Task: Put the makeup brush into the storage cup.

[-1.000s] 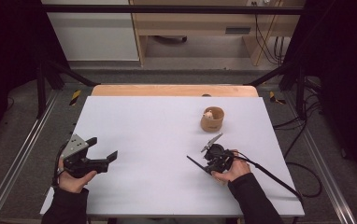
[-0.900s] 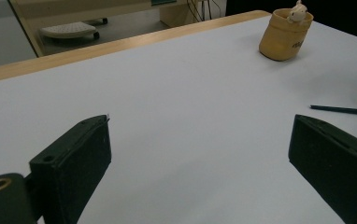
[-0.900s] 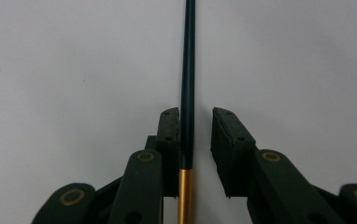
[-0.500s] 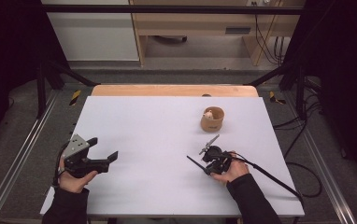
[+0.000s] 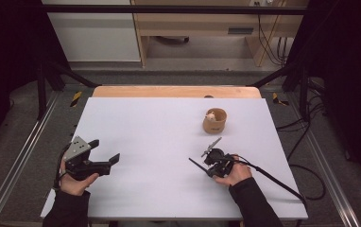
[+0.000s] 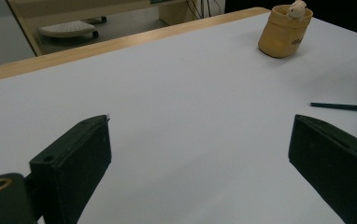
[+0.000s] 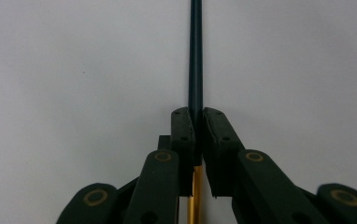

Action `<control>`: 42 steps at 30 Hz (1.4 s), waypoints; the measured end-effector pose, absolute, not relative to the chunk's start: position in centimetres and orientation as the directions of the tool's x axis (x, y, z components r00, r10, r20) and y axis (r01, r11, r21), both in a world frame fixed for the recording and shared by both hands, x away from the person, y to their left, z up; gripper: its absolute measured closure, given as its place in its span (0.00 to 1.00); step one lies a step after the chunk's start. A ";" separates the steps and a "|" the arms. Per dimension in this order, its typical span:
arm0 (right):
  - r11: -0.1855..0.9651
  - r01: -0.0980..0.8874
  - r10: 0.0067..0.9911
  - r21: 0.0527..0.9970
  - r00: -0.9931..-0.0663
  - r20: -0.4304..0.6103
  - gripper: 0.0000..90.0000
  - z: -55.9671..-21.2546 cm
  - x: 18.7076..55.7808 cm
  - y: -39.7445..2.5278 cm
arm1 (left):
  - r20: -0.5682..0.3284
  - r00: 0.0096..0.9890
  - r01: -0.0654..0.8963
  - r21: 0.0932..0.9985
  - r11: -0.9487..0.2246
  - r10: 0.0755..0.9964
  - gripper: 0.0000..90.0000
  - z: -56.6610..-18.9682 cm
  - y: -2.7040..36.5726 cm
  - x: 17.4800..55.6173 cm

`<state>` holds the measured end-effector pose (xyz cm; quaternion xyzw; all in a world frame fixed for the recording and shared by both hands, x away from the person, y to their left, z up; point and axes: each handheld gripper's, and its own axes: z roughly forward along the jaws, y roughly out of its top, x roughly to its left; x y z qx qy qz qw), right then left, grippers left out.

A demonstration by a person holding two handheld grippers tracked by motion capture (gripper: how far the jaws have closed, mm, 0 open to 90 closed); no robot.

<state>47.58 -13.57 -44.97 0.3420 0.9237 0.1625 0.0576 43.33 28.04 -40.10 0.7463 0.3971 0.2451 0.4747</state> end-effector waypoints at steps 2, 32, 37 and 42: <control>0.708 0.613 0.653 0.351 -0.758 0.007 0.93 -44.8 47.6 -13.7 | -0.011 0.564 0.360 0.903 -0.234 0.825 0.06 -40.1 28.1 43.3; 0.613 0.586 0.659 0.530 -0.749 0.067 0.93 -41.0 46.8 -15.6 | 0.003 0.593 0.349 0.900 -0.261 0.805 0.06 -40.0 27.0 43.1; 0.605 0.584 0.657 0.542 -0.750 0.075 0.93 -40.7 46.6 -15.7 | 0.010 0.603 0.347 0.897 -0.274 0.798 0.06 -40.1 26.6 43.1; 0.597 0.583 0.653 0.551 -0.752 0.087 0.93 -40.4 46.4 -15.5 | 0.018 0.615 0.345 0.893 -0.290 0.788 0.06 -40.2 26.0 43.1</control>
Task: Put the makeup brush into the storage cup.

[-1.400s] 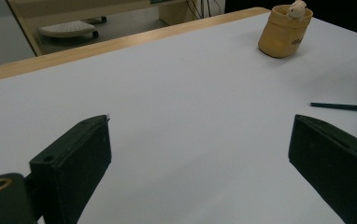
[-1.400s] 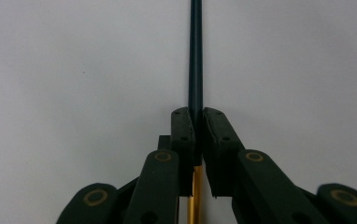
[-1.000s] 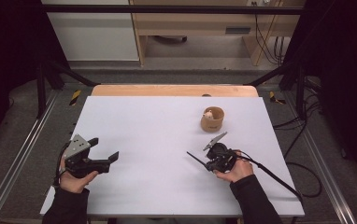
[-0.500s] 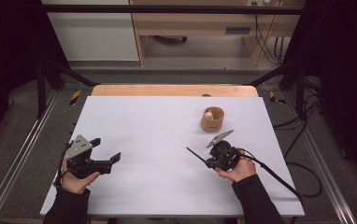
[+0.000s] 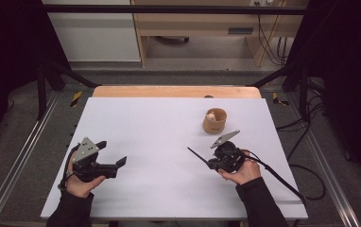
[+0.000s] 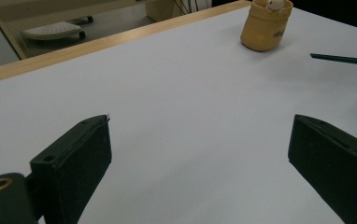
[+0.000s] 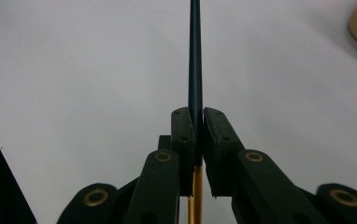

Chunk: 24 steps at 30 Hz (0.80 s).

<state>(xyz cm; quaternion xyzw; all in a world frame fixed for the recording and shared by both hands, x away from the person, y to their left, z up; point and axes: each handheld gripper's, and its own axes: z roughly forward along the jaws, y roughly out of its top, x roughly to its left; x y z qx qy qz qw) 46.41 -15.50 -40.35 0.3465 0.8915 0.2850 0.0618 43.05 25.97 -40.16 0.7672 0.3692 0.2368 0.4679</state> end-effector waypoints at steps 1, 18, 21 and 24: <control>0.605 0.574 0.645 0.552 -0.760 0.083 0.93 -40.3 46.4 -15.5 | 0.017 0.617 0.346 0.892 -0.291 0.787 0.06 -40.2 25.8 43.0; 0.610 0.549 0.613 0.572 -0.784 0.099 0.93 -39.7 46.3 -14.8 | 0.054 0.678 0.315 0.880 -0.356 0.733 0.07 -40.1 23.0 43.0; 0.610 0.548 0.611 0.572 -0.785 0.101 0.93 -39.5 46.3 -14.6 | 0.063 0.689 0.308 0.876 -0.370 0.722 0.07 -40.0 22.4 43.0; 0.610 0.541 0.604 0.579 -0.791 0.103 0.93 -39.3 46.3 -14.4 | 0.075 0.699 0.300 0.872 -0.387 0.712 0.07 -39.8 22.0 43.0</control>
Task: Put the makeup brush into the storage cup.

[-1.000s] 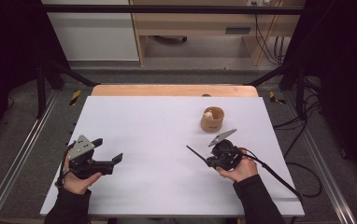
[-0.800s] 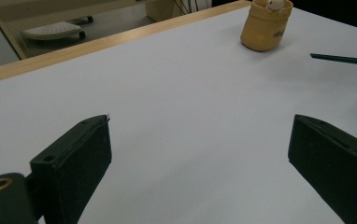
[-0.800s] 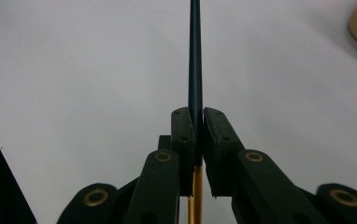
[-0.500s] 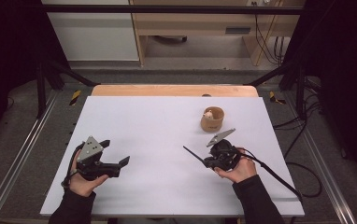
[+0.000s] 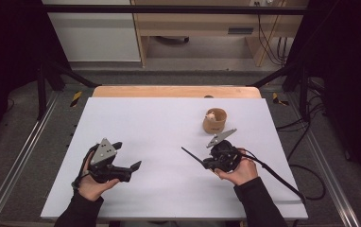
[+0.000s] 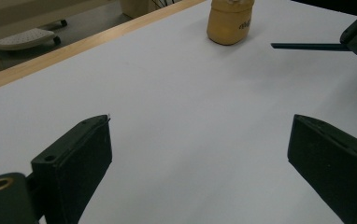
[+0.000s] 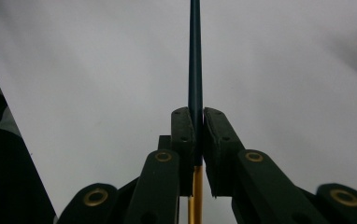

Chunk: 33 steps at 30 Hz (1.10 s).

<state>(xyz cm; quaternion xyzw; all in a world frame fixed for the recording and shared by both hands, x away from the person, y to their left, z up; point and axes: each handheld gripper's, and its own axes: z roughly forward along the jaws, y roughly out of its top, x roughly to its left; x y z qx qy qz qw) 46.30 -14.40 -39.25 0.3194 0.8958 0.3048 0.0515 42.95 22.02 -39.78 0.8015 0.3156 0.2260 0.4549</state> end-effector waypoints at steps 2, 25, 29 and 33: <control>0.611 0.539 0.601 0.580 -0.792 0.103 0.93 -39.0 46.3 -14.3 | 0.083 0.704 0.292 0.872 -0.394 0.705 0.07 -39.5 21.8 42.9; 0.652 0.509 0.547 0.562 -0.829 0.117 0.93 -37.6 46.7 -12.0 | 0.207 0.765 0.225 0.801 -0.555 0.609 0.07 -38.2 18.0 43.5; 0.655 0.507 0.535 0.560 -0.835 0.129 0.93 -37.6 46.7 -11.8 | 0.222 0.778 0.209 0.791 -0.575 0.588 0.07 -38.3 17.1 43.4; 0.660 0.502 0.526 0.559 -0.840 0.134 0.93 -37.8 46.5 -11.6 | 0.253 0.791 0.188 0.766 -0.615 0.557 0.07 -38.5 16.3 43.2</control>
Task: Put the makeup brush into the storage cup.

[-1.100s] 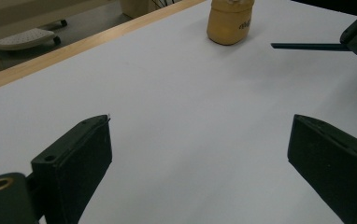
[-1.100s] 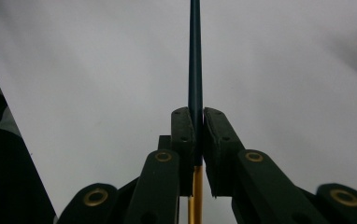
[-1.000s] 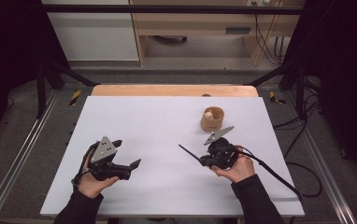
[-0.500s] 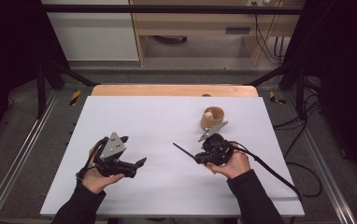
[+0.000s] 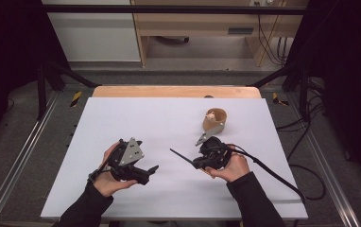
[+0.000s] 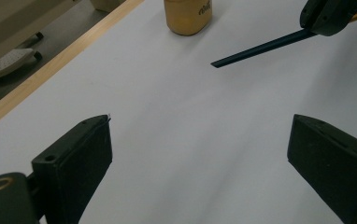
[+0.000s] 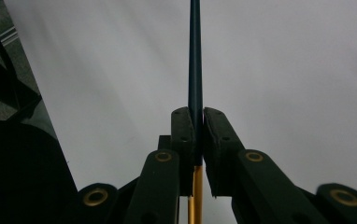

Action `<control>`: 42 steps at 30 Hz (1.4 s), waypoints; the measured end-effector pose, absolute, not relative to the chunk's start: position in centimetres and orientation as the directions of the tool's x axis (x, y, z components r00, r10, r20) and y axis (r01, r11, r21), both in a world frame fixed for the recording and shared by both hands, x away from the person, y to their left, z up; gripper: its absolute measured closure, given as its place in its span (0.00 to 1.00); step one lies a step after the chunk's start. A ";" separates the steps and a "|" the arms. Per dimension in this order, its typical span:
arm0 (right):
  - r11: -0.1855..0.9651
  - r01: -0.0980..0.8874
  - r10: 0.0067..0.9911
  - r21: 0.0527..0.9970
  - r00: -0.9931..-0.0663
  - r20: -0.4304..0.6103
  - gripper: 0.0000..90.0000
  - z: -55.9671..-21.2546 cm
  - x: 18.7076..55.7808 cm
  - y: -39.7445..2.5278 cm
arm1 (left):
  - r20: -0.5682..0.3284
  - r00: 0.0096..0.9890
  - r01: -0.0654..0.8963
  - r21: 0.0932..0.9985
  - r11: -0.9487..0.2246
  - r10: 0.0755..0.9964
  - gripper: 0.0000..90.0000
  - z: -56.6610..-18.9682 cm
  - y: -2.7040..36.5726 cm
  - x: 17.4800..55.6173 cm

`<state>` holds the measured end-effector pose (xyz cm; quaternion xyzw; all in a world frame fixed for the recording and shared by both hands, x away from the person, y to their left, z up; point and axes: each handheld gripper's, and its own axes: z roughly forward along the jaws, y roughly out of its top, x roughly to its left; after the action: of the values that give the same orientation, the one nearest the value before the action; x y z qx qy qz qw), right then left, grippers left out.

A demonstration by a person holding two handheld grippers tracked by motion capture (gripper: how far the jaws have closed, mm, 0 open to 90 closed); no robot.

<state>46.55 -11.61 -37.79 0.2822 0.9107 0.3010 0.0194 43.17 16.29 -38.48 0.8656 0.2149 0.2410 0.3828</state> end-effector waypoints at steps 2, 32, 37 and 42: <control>0.661 0.502 0.522 0.558 -0.841 0.139 0.93 -37.9 46.5 -11.5 | 0.259 0.797 0.181 0.759 -0.625 0.546 0.07 -38.5 15.9 43.1; 0.689 0.501 0.479 0.523 -0.857 0.190 0.93 -38.8 46.5 -10.4 | 0.374 0.838 0.060 0.661 -0.748 0.398 0.09 -39.7 11.8 42.8; 0.692 0.498 0.468 0.523 -0.861 0.200 0.93 -39.0 46.5 -10.2 | 0.382 0.845 0.043 0.648 -0.760 0.374 0.10 -40.2 11.2 42.6; 0.691 0.501 0.468 0.521 -0.860 0.206 0.93 -39.2 46.5 -10.1 | 0.391 0.852 0.023 0.636 -0.771 0.347 0.11 -40.6 10.8 42.6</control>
<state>46.45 -10.06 -39.15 0.2635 0.9192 0.2913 -0.0284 42.58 10.84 -40.59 0.9068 0.1020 0.2518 0.3223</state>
